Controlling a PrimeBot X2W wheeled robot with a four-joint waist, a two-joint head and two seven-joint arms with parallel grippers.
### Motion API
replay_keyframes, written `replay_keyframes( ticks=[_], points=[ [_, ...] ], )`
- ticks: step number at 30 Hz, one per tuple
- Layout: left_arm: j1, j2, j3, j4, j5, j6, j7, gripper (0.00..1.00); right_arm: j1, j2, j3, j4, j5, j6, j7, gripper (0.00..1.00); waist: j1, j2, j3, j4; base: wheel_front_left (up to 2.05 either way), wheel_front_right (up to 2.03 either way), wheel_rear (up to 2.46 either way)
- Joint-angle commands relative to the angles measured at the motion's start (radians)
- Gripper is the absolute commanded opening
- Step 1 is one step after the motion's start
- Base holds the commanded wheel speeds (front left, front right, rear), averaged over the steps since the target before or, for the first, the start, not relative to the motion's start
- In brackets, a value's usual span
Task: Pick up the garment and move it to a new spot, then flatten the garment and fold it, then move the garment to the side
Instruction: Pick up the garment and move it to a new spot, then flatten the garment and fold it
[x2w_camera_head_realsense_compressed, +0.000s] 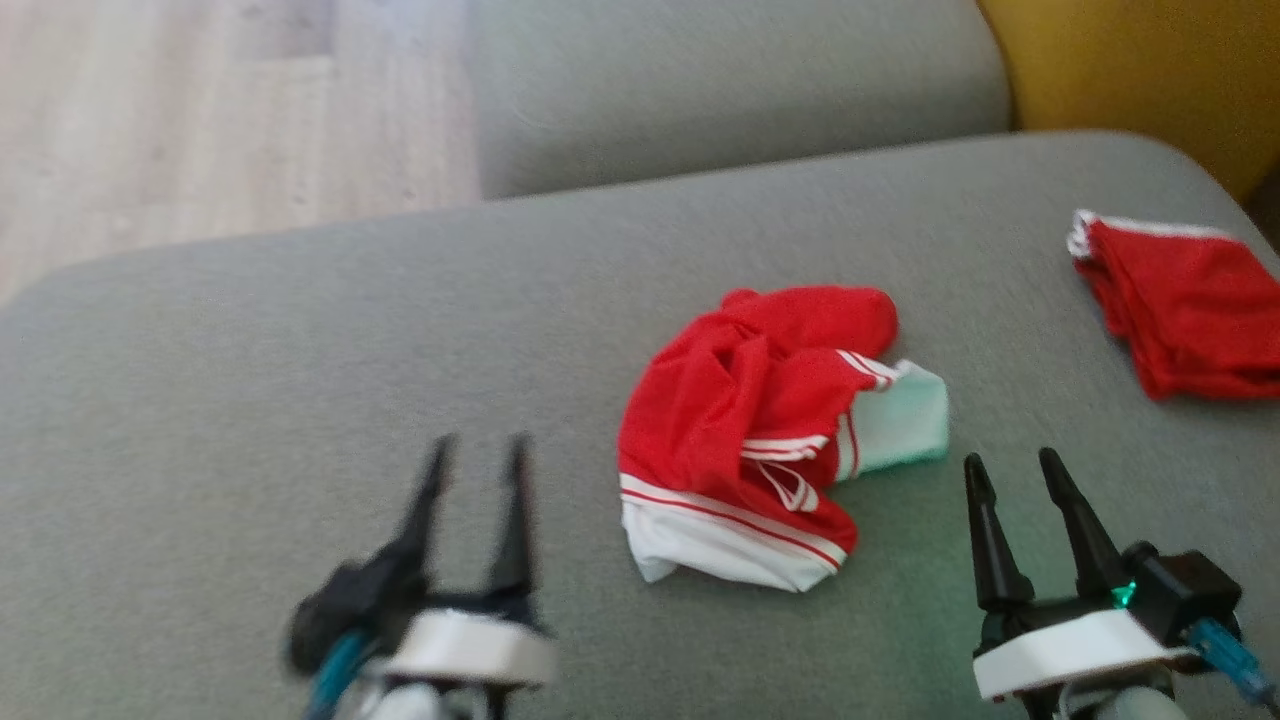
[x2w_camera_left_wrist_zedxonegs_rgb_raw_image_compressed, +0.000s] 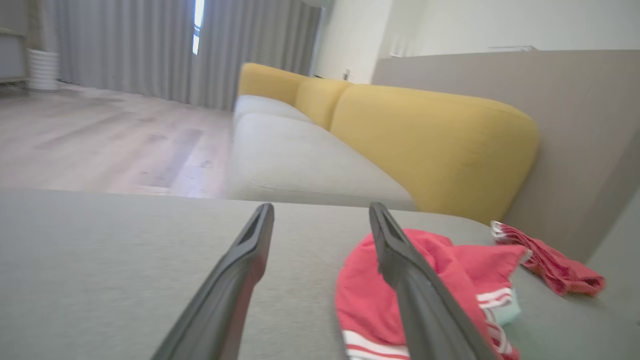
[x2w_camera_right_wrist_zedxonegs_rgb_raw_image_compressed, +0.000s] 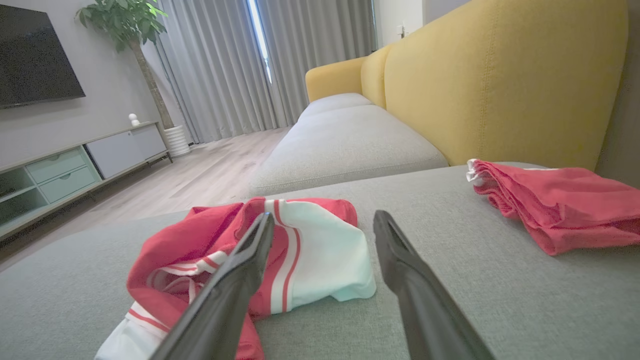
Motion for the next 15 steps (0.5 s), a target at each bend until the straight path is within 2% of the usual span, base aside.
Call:
replay_keyframes(
  ticks=[1,6,15],
  points=[
    [0.019,0.004,0.089,-0.076,0.036,0.017,-0.009,1.00,-0.009,0.004,0.010,-0.027,-0.011,0.004,-0.006,1.00,0.0002,0.0000,-0.046,0.043,0.00,0.00,0.00],
    [0.165,-0.003,0.232,-0.202,0.168,0.031,-0.009,1.00,0.034,0.017,0.002,-0.014,-0.055,0.004,-0.006,1.00,0.0002,0.0000,-0.085,0.058,0.00,0.00,0.00],
    [0.336,-0.003,0.260,-0.195,0.344,0.050,-0.009,1.00,0.100,0.032,-0.005,-0.022,-0.115,0.004,-0.006,1.00,0.0002,0.0000,-0.128,0.069,0.00,0.00,0.00]
  ],
)
